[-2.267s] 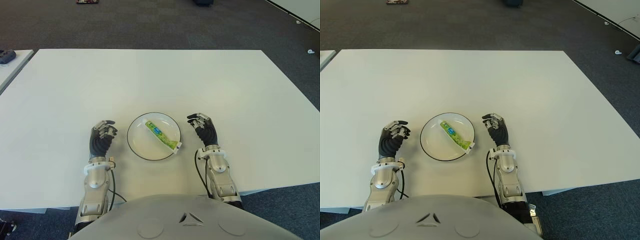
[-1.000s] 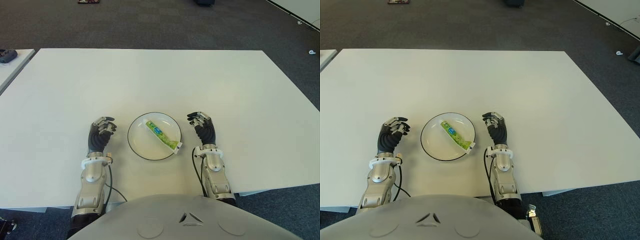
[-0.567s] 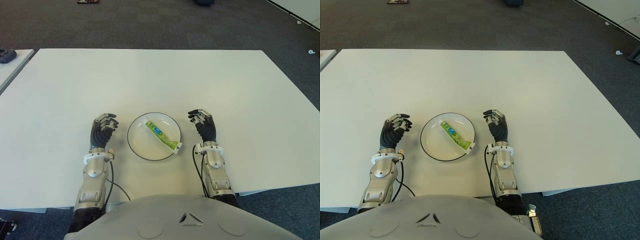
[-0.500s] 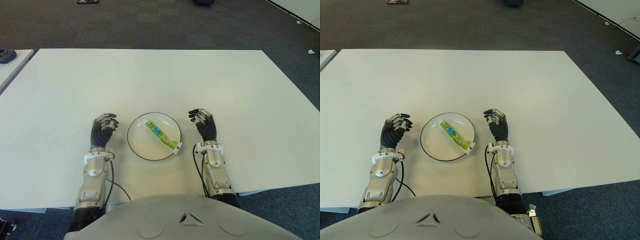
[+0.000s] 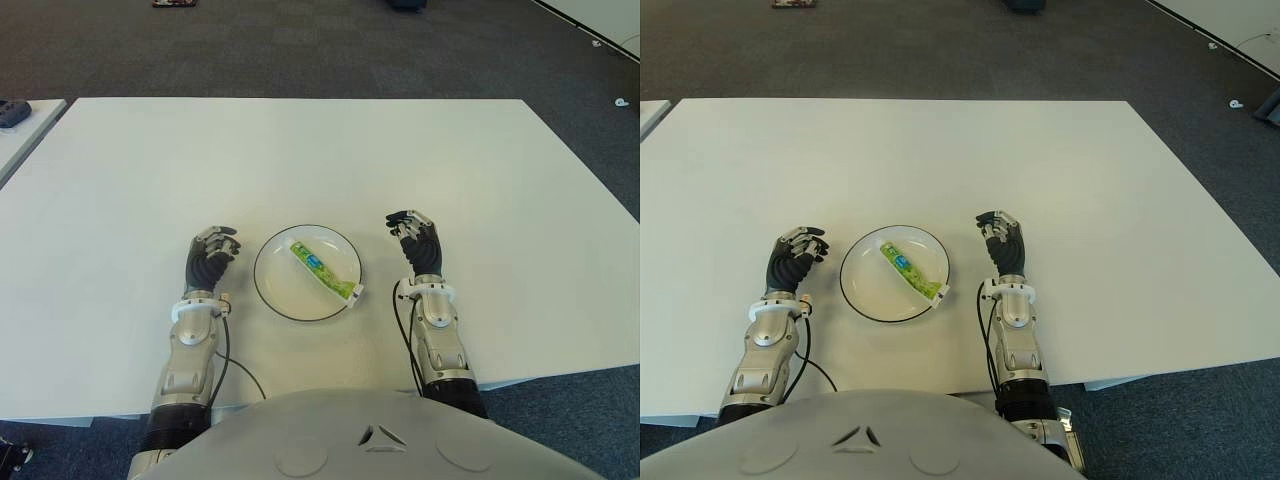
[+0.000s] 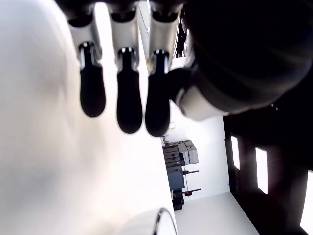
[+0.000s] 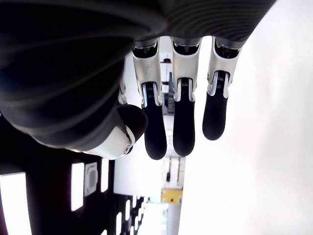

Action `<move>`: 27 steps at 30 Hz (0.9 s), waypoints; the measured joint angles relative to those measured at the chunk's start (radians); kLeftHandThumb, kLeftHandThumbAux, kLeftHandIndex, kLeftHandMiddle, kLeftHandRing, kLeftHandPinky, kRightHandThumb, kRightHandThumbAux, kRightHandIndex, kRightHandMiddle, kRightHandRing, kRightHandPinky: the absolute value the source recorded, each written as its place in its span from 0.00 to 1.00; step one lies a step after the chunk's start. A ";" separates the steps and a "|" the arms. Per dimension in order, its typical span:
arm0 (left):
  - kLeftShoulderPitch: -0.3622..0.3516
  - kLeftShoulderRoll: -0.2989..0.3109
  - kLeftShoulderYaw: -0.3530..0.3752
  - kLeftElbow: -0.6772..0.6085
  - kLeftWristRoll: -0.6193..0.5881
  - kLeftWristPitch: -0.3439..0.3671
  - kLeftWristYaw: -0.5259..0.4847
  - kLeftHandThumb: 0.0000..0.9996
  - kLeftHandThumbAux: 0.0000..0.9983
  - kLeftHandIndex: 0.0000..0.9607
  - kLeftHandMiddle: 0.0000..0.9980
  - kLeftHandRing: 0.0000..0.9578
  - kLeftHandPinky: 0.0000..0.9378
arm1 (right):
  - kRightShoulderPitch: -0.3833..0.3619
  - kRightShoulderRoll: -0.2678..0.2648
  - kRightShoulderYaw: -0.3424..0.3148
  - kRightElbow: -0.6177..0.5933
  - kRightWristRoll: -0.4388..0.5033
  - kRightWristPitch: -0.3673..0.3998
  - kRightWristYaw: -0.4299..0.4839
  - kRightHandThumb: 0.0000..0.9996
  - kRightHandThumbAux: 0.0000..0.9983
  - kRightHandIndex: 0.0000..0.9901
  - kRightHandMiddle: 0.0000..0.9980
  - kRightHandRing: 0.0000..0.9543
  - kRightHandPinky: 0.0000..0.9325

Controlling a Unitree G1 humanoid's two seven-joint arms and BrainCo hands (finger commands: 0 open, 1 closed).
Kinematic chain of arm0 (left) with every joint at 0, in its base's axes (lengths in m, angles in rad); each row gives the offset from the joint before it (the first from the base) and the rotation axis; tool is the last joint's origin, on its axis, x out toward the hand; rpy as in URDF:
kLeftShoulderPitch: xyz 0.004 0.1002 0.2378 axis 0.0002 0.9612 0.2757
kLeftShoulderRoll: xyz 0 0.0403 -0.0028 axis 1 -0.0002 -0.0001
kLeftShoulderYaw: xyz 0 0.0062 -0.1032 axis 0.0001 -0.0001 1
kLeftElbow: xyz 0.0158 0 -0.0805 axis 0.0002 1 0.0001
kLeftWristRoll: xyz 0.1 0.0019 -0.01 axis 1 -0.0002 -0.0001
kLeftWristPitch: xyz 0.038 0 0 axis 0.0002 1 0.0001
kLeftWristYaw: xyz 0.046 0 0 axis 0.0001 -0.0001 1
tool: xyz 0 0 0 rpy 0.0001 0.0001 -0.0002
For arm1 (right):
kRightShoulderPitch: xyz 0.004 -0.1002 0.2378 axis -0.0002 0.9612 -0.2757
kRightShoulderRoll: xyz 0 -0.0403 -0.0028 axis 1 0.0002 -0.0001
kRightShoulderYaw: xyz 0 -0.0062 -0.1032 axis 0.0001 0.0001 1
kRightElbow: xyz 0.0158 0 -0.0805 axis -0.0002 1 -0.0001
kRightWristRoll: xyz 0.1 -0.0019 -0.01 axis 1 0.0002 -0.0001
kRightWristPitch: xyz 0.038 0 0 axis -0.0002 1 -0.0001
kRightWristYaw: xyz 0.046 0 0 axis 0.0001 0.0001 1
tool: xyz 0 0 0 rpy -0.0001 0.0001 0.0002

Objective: Put the toothpaste on the table into the plate.

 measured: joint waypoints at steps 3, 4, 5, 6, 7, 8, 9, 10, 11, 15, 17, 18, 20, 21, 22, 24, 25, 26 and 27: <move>-0.008 0.000 0.000 0.001 0.000 0.009 0.000 0.70 0.72 0.45 0.58 0.60 0.59 | -0.011 -0.001 -0.006 0.006 0.000 0.000 -0.002 0.71 0.73 0.43 0.43 0.42 0.42; -0.009 0.000 0.000 0.001 -0.001 0.014 0.000 0.70 0.72 0.45 0.58 0.60 0.59 | -0.015 -0.001 -0.009 0.009 0.000 0.000 -0.003 0.71 0.73 0.43 0.43 0.42 0.42; -0.010 0.000 0.000 0.002 -0.002 0.018 0.000 0.70 0.72 0.45 0.58 0.59 0.59 | -0.017 -0.001 -0.011 0.011 0.000 -0.001 -0.004 0.71 0.73 0.43 0.43 0.42 0.42; -0.011 -0.001 0.000 0.003 -0.003 0.022 0.000 0.70 0.72 0.45 0.58 0.59 0.59 | -0.019 -0.001 -0.014 0.014 0.000 -0.002 -0.005 0.71 0.73 0.43 0.43 0.42 0.42; -0.011 -0.001 0.000 0.004 -0.004 0.024 0.000 0.70 0.72 0.45 0.58 0.59 0.59 | -0.021 -0.002 -0.015 0.017 0.000 -0.003 -0.007 0.71 0.73 0.43 0.43 0.42 0.42; -0.011 -0.001 0.001 0.007 -0.005 0.023 0.000 0.70 0.72 0.45 0.57 0.59 0.59 | -0.023 -0.002 -0.016 0.020 -0.001 -0.004 -0.010 0.71 0.73 0.43 0.43 0.42 0.42; -0.011 -0.001 0.001 0.010 -0.006 0.023 0.000 0.70 0.72 0.45 0.57 0.59 0.59 | -0.024 -0.002 -0.017 0.023 -0.002 -0.004 -0.012 0.71 0.73 0.43 0.43 0.42 0.42; -0.012 -0.001 0.002 0.013 -0.009 0.023 0.000 0.70 0.72 0.45 0.57 0.59 0.59 | -0.026 -0.002 -0.018 0.028 -0.002 -0.006 -0.014 0.71 0.73 0.43 0.43 0.42 0.42; -0.013 -0.002 0.002 0.016 -0.011 0.023 0.000 0.70 0.72 0.45 0.57 0.59 0.58 | -0.028 -0.002 -0.019 0.032 -0.002 -0.007 -0.016 0.71 0.73 0.43 0.43 0.42 0.41; -0.021 -0.002 0.004 0.027 -0.024 0.017 0.000 0.70 0.72 0.45 0.57 0.59 0.58 | -0.034 -0.003 -0.020 0.050 -0.003 -0.011 -0.023 0.71 0.73 0.43 0.43 0.42 0.42; -0.023 -0.003 0.005 0.032 -0.029 0.012 0.000 0.70 0.72 0.45 0.57 0.58 0.58 | -0.036 -0.003 -0.020 0.054 -0.004 -0.015 -0.026 0.71 0.73 0.43 0.43 0.42 0.42; -0.024 -0.003 0.005 0.034 -0.032 0.010 -0.001 0.70 0.72 0.45 0.57 0.58 0.58 | -0.037 -0.003 -0.020 0.057 -0.004 -0.019 -0.028 0.71 0.73 0.43 0.43 0.42 0.42; -0.029 -0.003 0.007 0.044 -0.036 0.004 -0.001 0.70 0.72 0.45 0.57 0.58 0.57 | -0.042 -0.003 -0.021 0.063 -0.004 -0.027 -0.031 0.71 0.73 0.43 0.43 0.42 0.42; -0.032 -0.003 0.008 0.047 -0.040 0.002 -0.001 0.70 0.72 0.45 0.57 0.58 0.57 | -0.045 -0.004 -0.021 0.069 -0.004 -0.033 -0.032 0.71 0.73 0.43 0.43 0.41 0.41; -0.034 -0.003 0.008 0.049 -0.041 0.001 -0.001 0.70 0.72 0.45 0.57 0.58 0.57 | -0.049 -0.004 -0.021 0.073 -0.004 -0.036 -0.033 0.71 0.73 0.43 0.43 0.41 0.41; -0.038 -0.003 0.009 0.055 -0.043 -0.002 -0.001 0.70 0.72 0.45 0.57 0.58 0.57 | -0.057 -0.004 -0.023 0.083 -0.004 -0.043 -0.035 0.71 0.73 0.43 0.43 0.41 0.41; -0.040 -0.003 0.009 0.060 -0.043 -0.006 -0.001 0.70 0.72 0.45 0.57 0.58 0.58 | -0.060 -0.005 -0.024 0.089 -0.004 -0.047 -0.036 0.71 0.73 0.43 0.43 0.41 0.42; -0.043 -0.002 0.009 0.065 -0.043 -0.012 -0.001 0.70 0.72 0.45 0.57 0.58 0.58 | -0.064 -0.005 -0.025 0.094 -0.004 -0.052 -0.037 0.71 0.73 0.43 0.43 0.41 0.42; -0.045 -0.002 0.010 0.072 -0.042 -0.018 -0.001 0.70 0.72 0.45 0.57 0.58 0.59 | -0.067 -0.005 -0.026 0.100 -0.004 -0.059 -0.038 0.71 0.73 0.43 0.43 0.41 0.42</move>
